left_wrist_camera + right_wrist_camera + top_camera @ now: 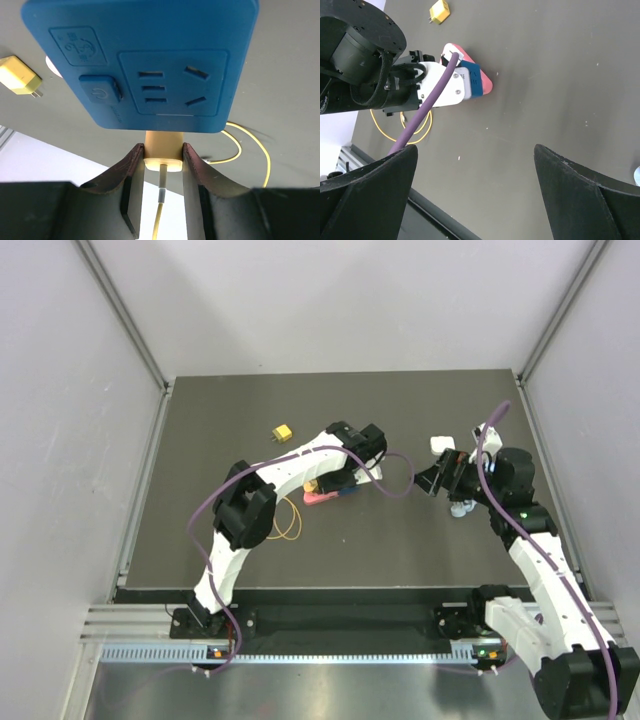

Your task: Insert the plug

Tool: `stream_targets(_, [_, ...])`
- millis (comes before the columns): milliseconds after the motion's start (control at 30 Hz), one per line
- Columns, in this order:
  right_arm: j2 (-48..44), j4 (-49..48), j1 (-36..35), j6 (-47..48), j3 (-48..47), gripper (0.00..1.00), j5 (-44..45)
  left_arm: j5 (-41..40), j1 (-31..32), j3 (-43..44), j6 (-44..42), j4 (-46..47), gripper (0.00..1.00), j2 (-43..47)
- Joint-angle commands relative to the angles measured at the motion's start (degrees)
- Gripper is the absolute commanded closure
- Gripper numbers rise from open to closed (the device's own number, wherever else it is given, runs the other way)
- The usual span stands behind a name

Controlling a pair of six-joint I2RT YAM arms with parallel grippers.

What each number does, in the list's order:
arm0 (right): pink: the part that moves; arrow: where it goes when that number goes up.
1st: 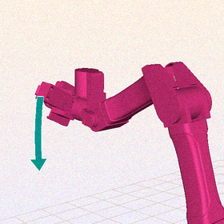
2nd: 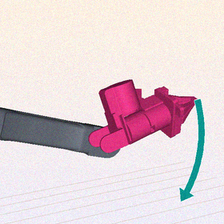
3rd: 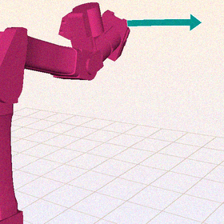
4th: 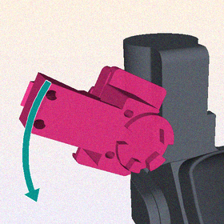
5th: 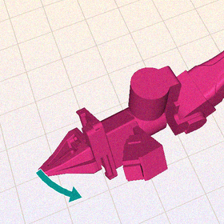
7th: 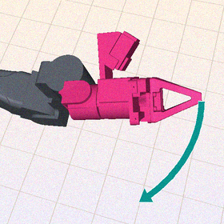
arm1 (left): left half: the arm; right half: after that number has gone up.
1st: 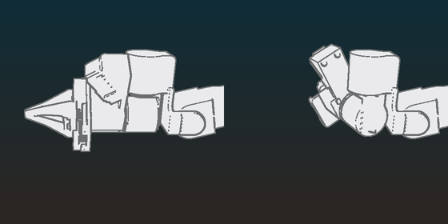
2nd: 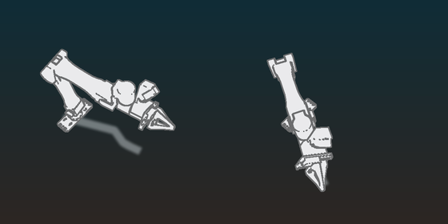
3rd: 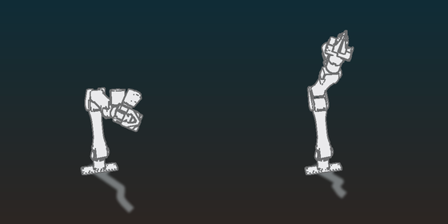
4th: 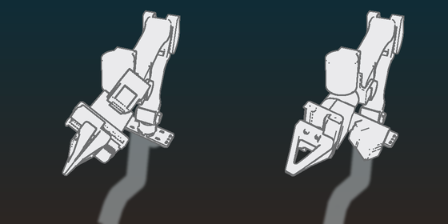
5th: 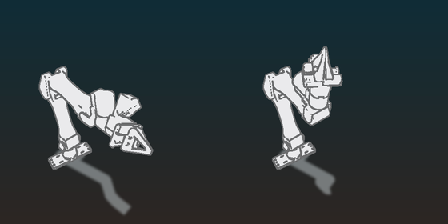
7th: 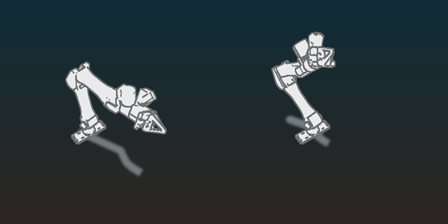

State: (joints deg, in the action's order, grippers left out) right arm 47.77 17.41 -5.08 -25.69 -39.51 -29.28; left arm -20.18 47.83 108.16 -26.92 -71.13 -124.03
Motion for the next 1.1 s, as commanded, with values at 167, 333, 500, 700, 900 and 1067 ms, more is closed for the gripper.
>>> stream_targets(167, [-2.2, -2.6, 0.2, 0.6, -3.7, 0.0, -1.5, 1.6, -0.1, -0.7, 0.2, 1.2, 1.0, -3.0])
stream_targets(333, [-2.2, -2.6, 0.2, 0.6, -3.6, 0.0, -1.3, 1.6, -0.7, -1.1, -0.3, 2.3, 1.0, -3.9])
stream_targets(500, [-2.2, -2.5, 0.2, 0.7, -3.9, 0.0, -1.1, 0.8, -1.1, -0.7, -1.0, 2.8, 1.0, -4.7])
stream_targets(700, [-2.3, -2.5, 0.2, 0.6, -4.0, 0.0, -1.1, 0.8, -1.1, -0.5, -1.4, 2.7, 1.0, -6.2])
stream_targets(900, [-2.6, -1.9, 0.2, 1.1, -4.4, 0.0, -1.0, 1.6, -2.0, -0.2, -1.4, 3.4, 1.0, -7.2])
stream_targets(1067, [-2.7, -1.2, 0.2, 1.6, -4.4, 0.0, -0.1, -1.1, -2.4, 0.8, 0.0, 2.8, 1.0, -6.8])
